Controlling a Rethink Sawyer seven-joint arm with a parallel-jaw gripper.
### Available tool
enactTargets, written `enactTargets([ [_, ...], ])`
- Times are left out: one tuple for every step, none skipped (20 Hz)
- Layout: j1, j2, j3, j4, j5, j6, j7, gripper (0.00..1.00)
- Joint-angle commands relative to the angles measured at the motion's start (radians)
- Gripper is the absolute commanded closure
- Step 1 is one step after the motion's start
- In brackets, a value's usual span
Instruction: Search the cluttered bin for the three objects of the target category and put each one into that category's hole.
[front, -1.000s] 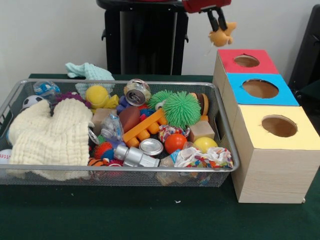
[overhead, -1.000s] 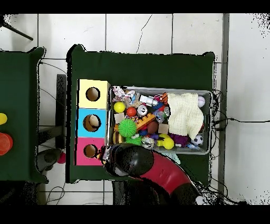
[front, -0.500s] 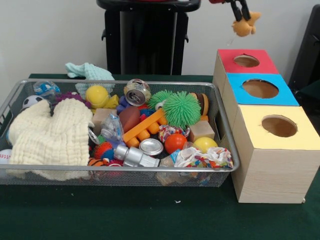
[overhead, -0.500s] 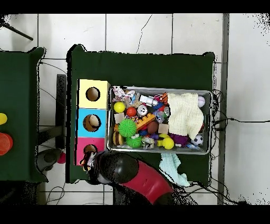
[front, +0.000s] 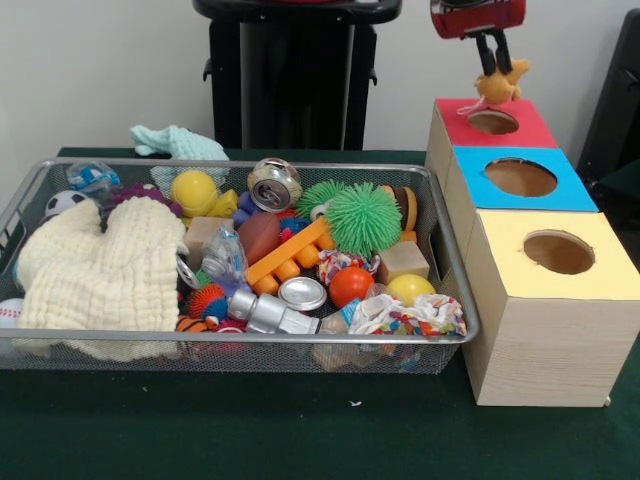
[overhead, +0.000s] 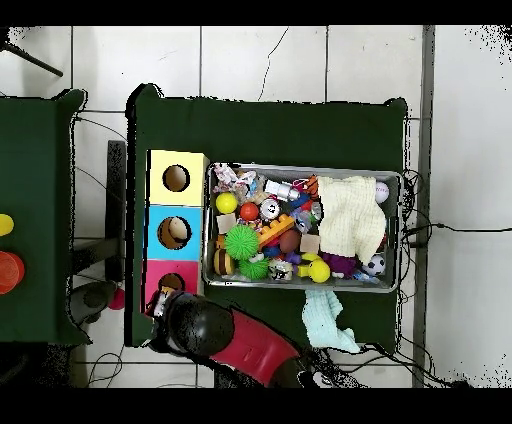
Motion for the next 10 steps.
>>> enactTargets([
  [0.000, 0.084, 0.039, 0.004, -0.005, -0.048, 0.234, 1.00],
  [-0.002, 0.091, 0.040, 0.003, -0.006, -0.051, 0.234, 1.00],
  [-0.004, 0.097, 0.041, 0.002, -0.007, -0.053, 0.234, 1.00],
  [-0.003, 0.100, 0.038, -0.003, -0.003, -0.042, 0.233, 1.00],
  [-0.003, 0.098, 0.042, 0.000, 0.006, -0.028, 0.241, 1.00],
  [-0.002, 0.093, 0.051, 0.008, 0.010, -0.025, 0.249, 1.00],
  [-0.001, 0.091, 0.055, 0.010, 0.015, -0.020, 0.255, 1.00],
  [-0.010, 0.095, 0.072, 0.019, 0.022, -0.020, 0.266, 1.00],
  [-0.012, 0.098, 0.078, 0.019, 0.025, -0.015, 0.266, 1.00],
  [-0.011, 0.102, 0.079, 0.018, 0.027, -0.009, 0.264, 1.00],
])
